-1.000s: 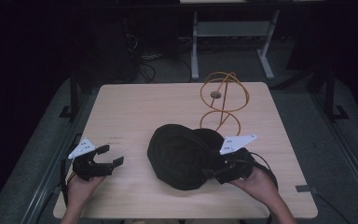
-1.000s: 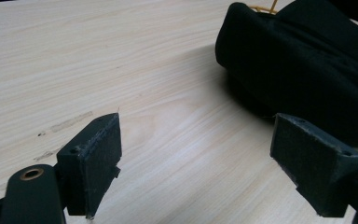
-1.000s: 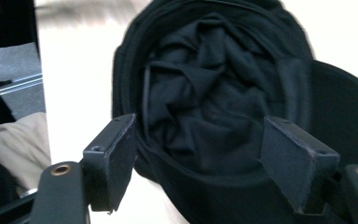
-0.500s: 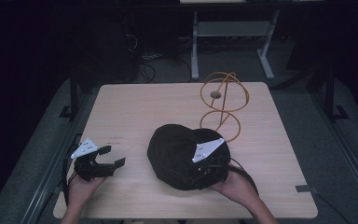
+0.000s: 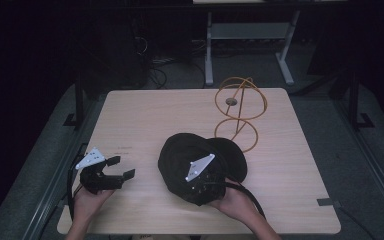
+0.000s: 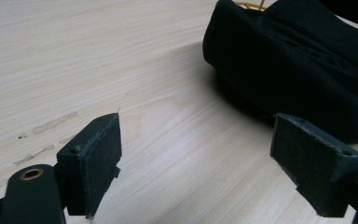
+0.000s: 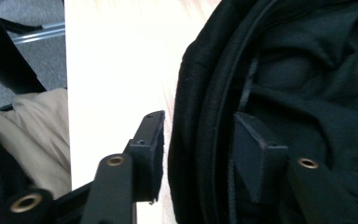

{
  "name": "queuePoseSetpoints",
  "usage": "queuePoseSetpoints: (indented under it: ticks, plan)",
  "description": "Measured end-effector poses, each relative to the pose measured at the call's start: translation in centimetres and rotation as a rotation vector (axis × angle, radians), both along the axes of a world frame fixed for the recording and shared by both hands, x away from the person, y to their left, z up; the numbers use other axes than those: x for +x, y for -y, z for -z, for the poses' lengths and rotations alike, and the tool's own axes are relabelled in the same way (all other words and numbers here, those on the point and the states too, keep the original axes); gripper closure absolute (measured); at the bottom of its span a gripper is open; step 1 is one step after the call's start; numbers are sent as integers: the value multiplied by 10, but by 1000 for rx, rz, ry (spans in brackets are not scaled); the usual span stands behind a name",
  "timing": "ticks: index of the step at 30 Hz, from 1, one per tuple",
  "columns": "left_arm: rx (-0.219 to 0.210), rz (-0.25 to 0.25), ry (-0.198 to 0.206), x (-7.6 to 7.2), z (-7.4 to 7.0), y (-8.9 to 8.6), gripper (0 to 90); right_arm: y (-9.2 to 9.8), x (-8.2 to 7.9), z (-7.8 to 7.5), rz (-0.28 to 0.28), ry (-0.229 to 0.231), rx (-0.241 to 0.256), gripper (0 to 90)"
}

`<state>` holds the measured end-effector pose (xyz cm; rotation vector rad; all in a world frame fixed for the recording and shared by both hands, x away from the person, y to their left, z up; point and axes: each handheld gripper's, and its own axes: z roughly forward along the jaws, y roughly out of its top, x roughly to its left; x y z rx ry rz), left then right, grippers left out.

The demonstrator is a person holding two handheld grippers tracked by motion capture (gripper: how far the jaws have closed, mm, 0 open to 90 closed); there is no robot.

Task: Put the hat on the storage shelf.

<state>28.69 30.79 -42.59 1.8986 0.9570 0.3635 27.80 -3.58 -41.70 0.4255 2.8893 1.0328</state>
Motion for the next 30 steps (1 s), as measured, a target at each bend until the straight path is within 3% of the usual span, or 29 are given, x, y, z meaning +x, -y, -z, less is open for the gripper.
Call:
queuePoseSetpoints:
  ticks: [6, 16, 24, 30]
  plan:
    - [4, 5, 2, 0, 0, 1, 161, -4, -1, 5, 1, 19, -25, 633]
    - [12, 0, 0, 1, 1, 2, 161, -2, -3, 4, -15, 45, -26, 760]
    - [9, 16, -10, 1, 1, 4, 162, 6, -5, -11, -5, 80, -2, 764]
    - [1, 21, -11, 1, 0, 7, 163, 14, -8, -26, 4, 94, 47, 761]
